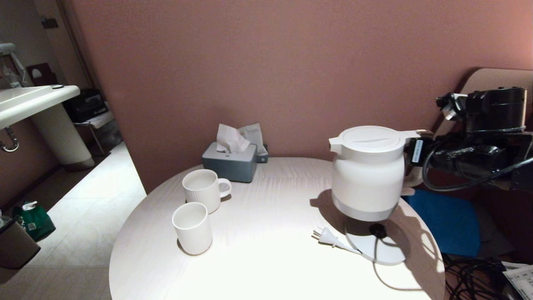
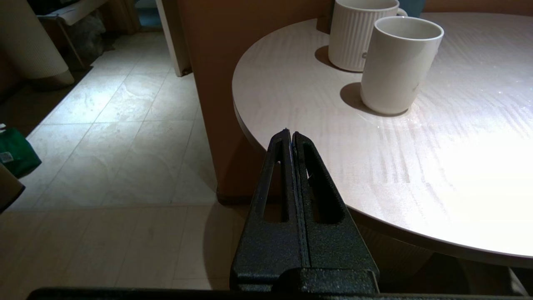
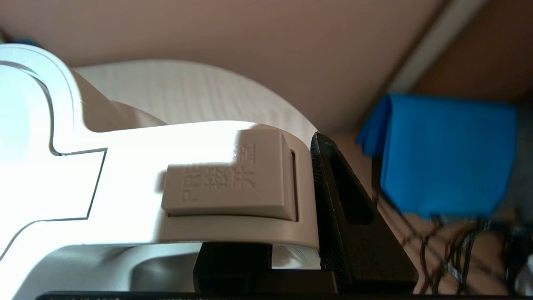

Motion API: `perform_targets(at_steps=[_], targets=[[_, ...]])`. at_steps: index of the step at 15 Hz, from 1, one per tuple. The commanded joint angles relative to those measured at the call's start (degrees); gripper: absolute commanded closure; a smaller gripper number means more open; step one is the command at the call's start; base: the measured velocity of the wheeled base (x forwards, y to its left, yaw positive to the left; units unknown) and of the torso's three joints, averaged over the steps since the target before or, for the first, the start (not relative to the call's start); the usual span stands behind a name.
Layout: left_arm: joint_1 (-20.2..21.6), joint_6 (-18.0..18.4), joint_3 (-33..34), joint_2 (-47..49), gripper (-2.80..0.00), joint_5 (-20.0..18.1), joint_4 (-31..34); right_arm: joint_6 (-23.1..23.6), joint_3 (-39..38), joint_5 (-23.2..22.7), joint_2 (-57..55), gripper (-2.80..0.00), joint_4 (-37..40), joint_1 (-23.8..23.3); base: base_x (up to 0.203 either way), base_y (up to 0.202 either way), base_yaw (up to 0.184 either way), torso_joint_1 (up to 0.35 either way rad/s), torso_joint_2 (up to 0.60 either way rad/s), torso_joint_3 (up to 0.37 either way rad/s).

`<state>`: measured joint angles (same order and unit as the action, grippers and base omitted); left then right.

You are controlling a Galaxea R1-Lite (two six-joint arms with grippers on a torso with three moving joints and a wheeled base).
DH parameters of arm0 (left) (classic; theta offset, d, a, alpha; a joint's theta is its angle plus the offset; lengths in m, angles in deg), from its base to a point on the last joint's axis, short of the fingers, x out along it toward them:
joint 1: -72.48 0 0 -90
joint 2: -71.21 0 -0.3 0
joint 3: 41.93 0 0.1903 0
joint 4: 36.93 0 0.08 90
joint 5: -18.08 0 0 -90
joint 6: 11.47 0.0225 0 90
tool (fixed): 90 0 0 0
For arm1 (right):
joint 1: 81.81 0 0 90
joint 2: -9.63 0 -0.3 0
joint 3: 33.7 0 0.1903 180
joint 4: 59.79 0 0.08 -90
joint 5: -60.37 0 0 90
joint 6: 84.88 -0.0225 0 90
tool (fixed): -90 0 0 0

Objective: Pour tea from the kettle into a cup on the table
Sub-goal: Put down the kettle on the table

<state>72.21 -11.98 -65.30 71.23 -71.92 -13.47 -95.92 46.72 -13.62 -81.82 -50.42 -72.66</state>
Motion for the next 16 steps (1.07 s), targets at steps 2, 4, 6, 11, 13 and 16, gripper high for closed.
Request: perform_targets(at_steps=[2, 4, 6, 11, 13, 16], targets=[[0.0, 0.0, 0.0, 0.1, 0.0, 0.0, 0.0, -0.9, -5.7, -2.1, 4.8, 0.0, -0.2, -2.0, 0.0, 0.0, 0.0, 0.0, 0.0, 0.0], [0.0, -0.1, 0.0, 0.1, 0.0, 0.0, 0.0, -1.5, -9.1, -5.1, 6.6, 0.0, -0.8, -3.2, 0.0, 0.0, 0.0, 0.0, 0.0, 0.0], [0.0, 0.0, 0.0, 0.1, 0.0, 0.0, 0.0, -1.7, -11.2, -7.1, 7.0, 0.0, -1.6, -4.3, 0.0, 0.0, 0.0, 0.0, 0.0, 0.0], [0.0, -0.1, 0.0, 0.1, 0.0, 0.0, 0.0, -1.5, -14.4, -12.2, 5.4, 0.0, -6.2, -9.3, 0.0, 0.0, 0.0, 0.0, 0.0, 0.0], [0.0, 0.0, 0.0, 0.1, 0.0, 0.0, 0.0, -1.3, -14.4, -12.4, 4.0, 0.0, -6.7, -10.6, 0.0, 0.0, 0.0, 0.0, 0.0, 0.0], [-0.1, -0.1, 0.0, 0.1, 0.0, 0.0, 0.0, -1.0, -16.0, -13.5, 3.7, 0.0, -7.7, -11.1, 0.0, 0.0, 0.0, 0.0, 0.0, 0.0]])
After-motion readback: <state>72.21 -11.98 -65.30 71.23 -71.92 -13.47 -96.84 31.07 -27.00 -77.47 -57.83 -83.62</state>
